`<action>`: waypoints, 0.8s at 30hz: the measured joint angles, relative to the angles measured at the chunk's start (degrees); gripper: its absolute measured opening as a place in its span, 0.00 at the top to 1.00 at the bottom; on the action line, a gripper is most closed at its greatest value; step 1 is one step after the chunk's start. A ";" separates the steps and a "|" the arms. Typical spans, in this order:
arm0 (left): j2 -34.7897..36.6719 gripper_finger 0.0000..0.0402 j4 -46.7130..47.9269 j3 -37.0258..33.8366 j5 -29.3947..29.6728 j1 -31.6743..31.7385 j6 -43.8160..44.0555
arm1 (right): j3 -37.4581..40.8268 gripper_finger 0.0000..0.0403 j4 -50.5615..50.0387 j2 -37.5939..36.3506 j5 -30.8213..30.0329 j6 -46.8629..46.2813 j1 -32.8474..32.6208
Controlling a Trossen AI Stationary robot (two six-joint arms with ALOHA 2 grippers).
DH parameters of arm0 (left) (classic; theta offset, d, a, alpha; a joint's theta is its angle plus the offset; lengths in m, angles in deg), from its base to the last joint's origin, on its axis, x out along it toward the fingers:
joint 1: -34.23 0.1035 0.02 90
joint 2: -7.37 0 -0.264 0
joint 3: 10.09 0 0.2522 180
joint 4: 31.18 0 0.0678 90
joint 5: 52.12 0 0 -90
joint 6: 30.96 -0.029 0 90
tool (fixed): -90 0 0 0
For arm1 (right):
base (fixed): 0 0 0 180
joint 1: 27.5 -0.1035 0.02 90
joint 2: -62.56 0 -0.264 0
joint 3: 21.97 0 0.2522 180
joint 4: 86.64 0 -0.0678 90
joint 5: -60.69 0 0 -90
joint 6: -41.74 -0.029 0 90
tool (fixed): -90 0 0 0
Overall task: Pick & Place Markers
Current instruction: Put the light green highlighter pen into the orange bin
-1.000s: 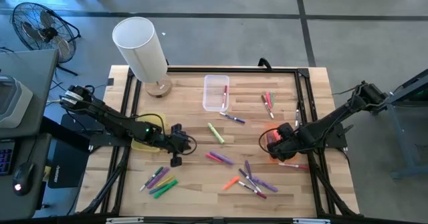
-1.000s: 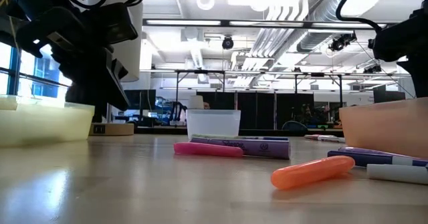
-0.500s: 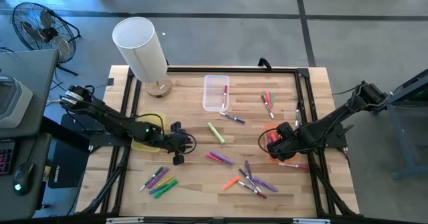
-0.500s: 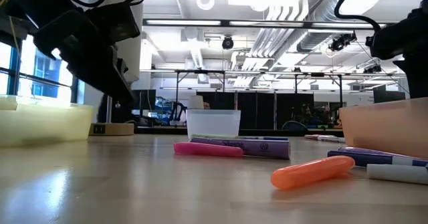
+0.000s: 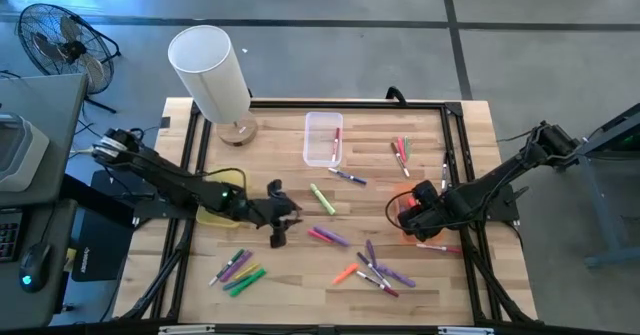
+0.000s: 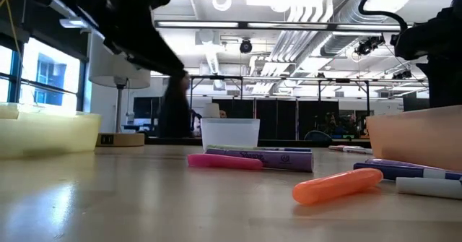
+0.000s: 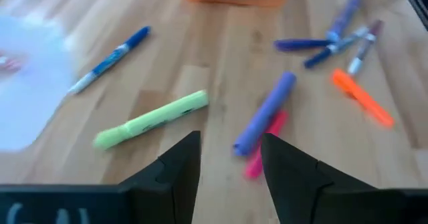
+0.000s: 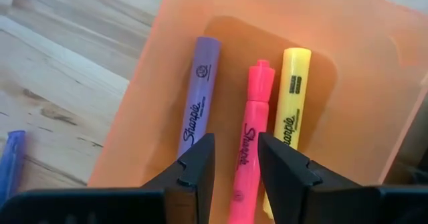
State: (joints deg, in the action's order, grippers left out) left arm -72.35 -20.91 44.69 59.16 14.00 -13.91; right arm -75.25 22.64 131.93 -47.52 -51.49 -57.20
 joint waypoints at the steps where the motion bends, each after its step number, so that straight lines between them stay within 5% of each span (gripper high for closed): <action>1: -0.94 0.62 1.98 1.48 -0.22 0.00 -1.30 | 0.00 0.74 0.17 0.00 -0.28 0.45 0.00; 10: -10.70 0.62 22.56 18.68 -2.08 4.23 -8.54 | -0.02 0.74 2.00 -0.02 -2.45 2.25 0.00; 16: -16.60 0.62 25.98 27.06 -13.15 10.33 -20.90 | -0.02 0.74 2.77 -0.02 -3.53 3.63 0.01; 24: -24.99 0.62 27.76 34.95 -17.51 15.32 -34.91 | -0.02 0.74 5.07 -0.02 -5.55 6.19 0.02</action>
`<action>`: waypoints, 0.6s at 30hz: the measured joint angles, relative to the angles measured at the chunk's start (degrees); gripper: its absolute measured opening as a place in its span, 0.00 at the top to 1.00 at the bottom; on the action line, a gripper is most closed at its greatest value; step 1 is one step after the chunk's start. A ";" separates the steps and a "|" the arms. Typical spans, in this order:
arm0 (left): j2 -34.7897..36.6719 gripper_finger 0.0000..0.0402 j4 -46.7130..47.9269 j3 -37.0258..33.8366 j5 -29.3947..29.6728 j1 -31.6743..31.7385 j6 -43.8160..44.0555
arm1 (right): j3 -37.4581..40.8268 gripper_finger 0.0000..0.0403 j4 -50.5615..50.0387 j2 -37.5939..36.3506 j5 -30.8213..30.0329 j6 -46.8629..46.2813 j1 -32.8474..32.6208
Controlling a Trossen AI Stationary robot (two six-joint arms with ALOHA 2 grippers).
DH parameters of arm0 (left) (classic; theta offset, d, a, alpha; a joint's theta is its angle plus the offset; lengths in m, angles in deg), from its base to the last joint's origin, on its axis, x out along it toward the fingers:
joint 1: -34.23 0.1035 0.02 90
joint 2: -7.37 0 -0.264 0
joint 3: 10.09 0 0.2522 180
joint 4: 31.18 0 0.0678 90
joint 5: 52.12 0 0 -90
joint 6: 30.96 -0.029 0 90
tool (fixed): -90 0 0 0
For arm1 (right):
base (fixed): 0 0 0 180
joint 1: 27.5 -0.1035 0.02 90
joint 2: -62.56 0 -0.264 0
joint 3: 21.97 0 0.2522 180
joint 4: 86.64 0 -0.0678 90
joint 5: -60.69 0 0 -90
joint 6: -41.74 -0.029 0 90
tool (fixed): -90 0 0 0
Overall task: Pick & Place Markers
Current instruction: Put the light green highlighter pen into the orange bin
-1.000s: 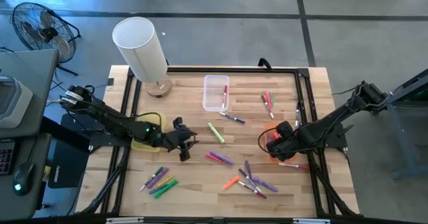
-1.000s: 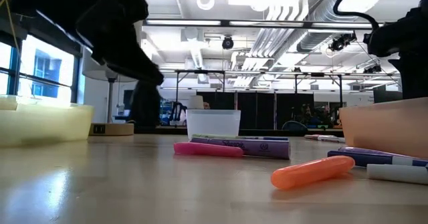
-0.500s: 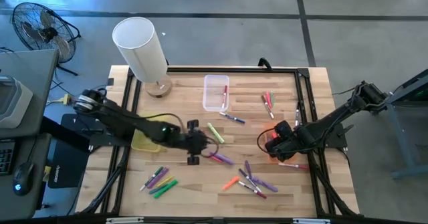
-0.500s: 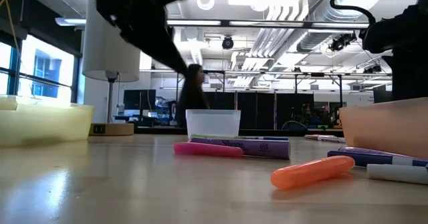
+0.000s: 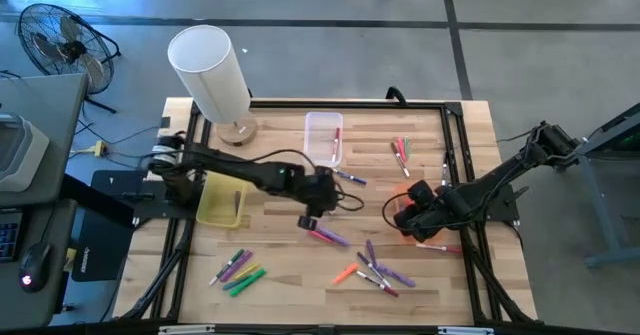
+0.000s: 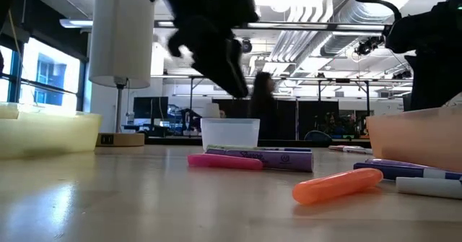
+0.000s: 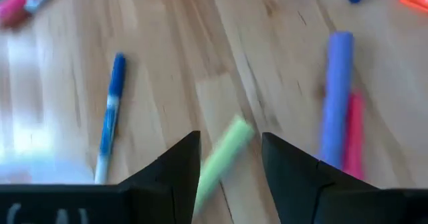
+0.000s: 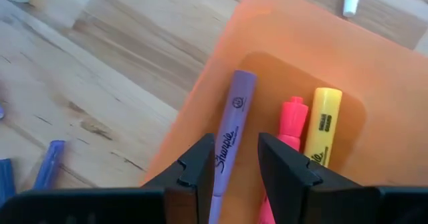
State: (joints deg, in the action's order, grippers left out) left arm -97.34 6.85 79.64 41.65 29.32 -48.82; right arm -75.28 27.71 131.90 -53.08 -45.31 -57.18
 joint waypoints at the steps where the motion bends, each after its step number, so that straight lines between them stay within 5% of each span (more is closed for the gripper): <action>1: -1.00 0.62 1.49 0.62 -1.00 0.44 -1.39 | 0.00 0.74 0.36 0.00 -0.08 0.32 -0.02; 18: -9.11 0.62 7.27 4.02 -0.19 2.81 -14.01 | -0.09 0.74 0.48 -0.02 0.26 1.18 -0.01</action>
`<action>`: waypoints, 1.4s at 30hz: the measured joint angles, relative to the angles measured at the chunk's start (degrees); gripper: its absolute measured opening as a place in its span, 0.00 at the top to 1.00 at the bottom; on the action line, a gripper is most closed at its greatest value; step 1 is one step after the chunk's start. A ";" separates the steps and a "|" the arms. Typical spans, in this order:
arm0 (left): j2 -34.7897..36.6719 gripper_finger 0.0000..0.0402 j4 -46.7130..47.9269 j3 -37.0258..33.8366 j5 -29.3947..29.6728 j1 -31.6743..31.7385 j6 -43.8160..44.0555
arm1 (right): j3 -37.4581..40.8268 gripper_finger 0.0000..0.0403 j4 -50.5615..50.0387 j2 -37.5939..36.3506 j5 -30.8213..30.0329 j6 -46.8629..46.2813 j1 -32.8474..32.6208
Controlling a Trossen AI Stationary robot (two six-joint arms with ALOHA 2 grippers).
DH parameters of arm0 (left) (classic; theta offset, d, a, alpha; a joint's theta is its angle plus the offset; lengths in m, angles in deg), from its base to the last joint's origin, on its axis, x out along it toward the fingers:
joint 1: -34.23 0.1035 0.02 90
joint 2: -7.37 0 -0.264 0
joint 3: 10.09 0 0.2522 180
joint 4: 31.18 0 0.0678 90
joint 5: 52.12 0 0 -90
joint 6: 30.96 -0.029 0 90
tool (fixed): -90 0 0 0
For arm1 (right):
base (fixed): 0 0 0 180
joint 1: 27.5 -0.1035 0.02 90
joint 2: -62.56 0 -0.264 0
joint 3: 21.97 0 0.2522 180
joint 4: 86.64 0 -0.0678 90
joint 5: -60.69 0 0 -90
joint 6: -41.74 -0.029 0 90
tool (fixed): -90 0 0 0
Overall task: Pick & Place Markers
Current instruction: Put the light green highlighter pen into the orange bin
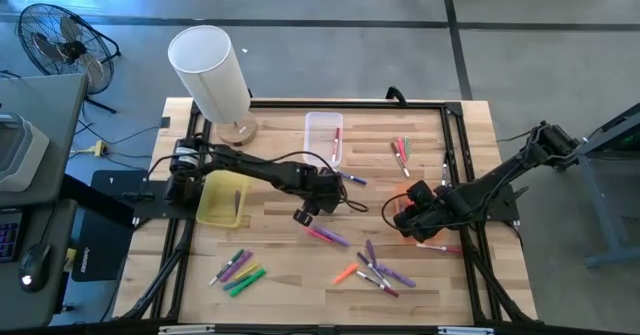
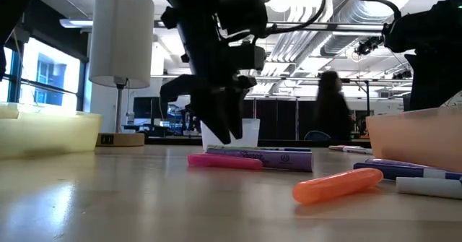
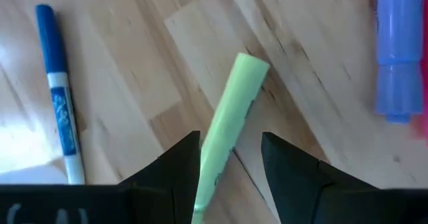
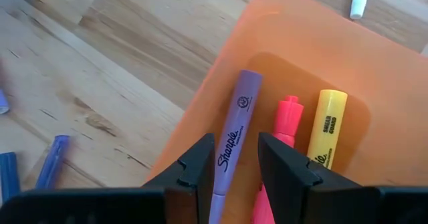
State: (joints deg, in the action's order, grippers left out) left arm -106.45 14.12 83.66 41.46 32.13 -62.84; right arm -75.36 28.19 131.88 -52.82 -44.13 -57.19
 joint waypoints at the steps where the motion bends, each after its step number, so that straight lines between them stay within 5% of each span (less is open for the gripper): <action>1: -0.51 0.62 -0.44 0.00 0.04 0.20 -0.79 | 0.00 0.74 0.13 0.00 0.00 0.00 0.01; 11: -3.26 0.63 0.19 0.22 -1.44 1.08 -2.87 | -0.04 0.74 0.72 0.00 -0.06 0.00 -0.01; 19: -3.82 0.87 0.34 0.09 -3.01 1.03 -2.60 | -0.04 0.74 0.88 0.00 -0.64 0.16 -0.01; 25: -3.33 0.87 0.25 0.21 1.18 0.89 -2.36 | -0.04 0.74 0.72 -0.59 -0.55 1.50 0.01; 33: -2.88 0.87 3.31 9.82 4.96 0.09 -0.85 | -0.04 0.74 0.21 -7.18 -3.08 3.00 -0.01; 42: -2.79 0.87 -1.95 19.68 -0.27 -1.67 -1.01 | -0.04 0.74 0.19 -14.78 -11.91 8.81 0.02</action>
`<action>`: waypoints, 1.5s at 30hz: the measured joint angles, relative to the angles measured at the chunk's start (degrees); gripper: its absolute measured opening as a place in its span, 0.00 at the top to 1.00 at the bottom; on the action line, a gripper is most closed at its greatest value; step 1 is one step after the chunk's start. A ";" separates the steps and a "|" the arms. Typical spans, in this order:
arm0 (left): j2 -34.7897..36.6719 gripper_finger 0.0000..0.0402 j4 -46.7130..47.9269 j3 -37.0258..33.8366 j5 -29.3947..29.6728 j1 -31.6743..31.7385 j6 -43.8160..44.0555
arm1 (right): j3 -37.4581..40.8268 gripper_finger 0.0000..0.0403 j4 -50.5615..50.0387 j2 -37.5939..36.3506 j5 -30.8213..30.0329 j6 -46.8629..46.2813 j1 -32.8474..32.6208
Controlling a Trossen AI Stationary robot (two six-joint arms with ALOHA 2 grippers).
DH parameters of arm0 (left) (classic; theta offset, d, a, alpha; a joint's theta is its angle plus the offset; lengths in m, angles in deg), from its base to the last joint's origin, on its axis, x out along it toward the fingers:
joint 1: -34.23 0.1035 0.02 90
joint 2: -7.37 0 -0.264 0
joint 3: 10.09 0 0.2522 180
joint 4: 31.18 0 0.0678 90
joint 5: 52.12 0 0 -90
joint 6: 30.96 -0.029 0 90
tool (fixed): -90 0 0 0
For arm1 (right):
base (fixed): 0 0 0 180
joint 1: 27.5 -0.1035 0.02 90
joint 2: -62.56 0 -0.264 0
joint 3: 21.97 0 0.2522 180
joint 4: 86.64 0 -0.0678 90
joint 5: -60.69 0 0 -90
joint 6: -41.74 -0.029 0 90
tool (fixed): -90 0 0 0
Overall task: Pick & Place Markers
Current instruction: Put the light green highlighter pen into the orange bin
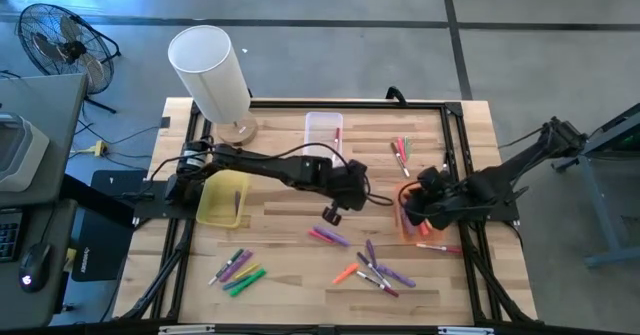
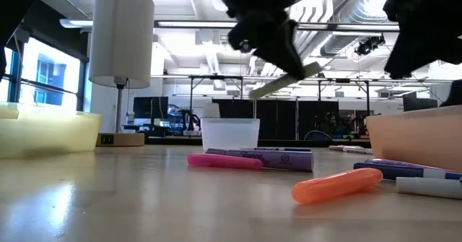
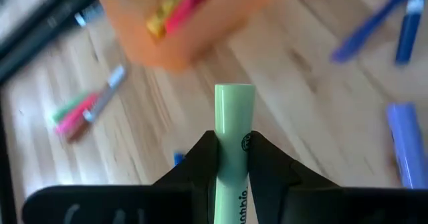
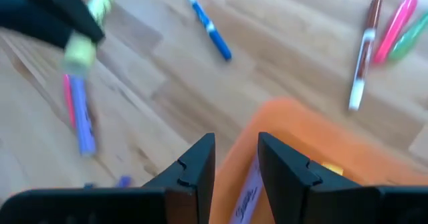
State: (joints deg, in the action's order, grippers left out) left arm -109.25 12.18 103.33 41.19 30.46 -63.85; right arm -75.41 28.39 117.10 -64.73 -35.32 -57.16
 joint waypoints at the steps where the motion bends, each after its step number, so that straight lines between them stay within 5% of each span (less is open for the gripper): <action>1: 0.00 0.87 -1.15 0.13 -0.17 -0.18 -0.06 | 0.00 0.74 0.01 -0.51 -0.94 0.27 0.01; 12: 0.00 0.87 -6.59 -0.03 -7.33 -0.36 13.68 | 1.22 0.74 9.69 -0.99 -12.09 15.58 -0.61; 19: 3.71 0.87 1.37 -0.71 -7.45 -0.37 16.51 | 3.65 0.74 17.68 -0.94 -11.43 18.05 -0.91; 22: 7.51 0.87 3.34 -6.79 -6.50 -0.42 17.67 | 5.82 0.74 21.29 -0.91 -11.00 18.18 -0.91; 28: 16.08 0.87 -18.77 -24.84 -5.01 -0.37 23.59 | 10.98 0.74 34.27 -0.91 -12.01 23.85 -0.89; 33: 21.67 0.87 -39.75 -37.70 -3.88 -0.35 28.89 | 16.09 0.74 54.57 -0.30 -12.50 35.74 -0.69; 39: 23.54 0.87 -59.73 -43.46 -2.12 -0.33 36.33 | 18.97 0.74 74.61 3.23 -10.45 46.80 0.47; 45: 23.78 0.83 -63.18 -43.46 -0.16 1.19 42.53 | 16.73 0.74 84.52 10.59 -6.23 54.18 3.57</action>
State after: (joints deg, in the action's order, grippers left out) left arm -85.47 -51.01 59.88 41.03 31.64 -21.32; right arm -58.68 112.91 127.69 -70.96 18.86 -53.59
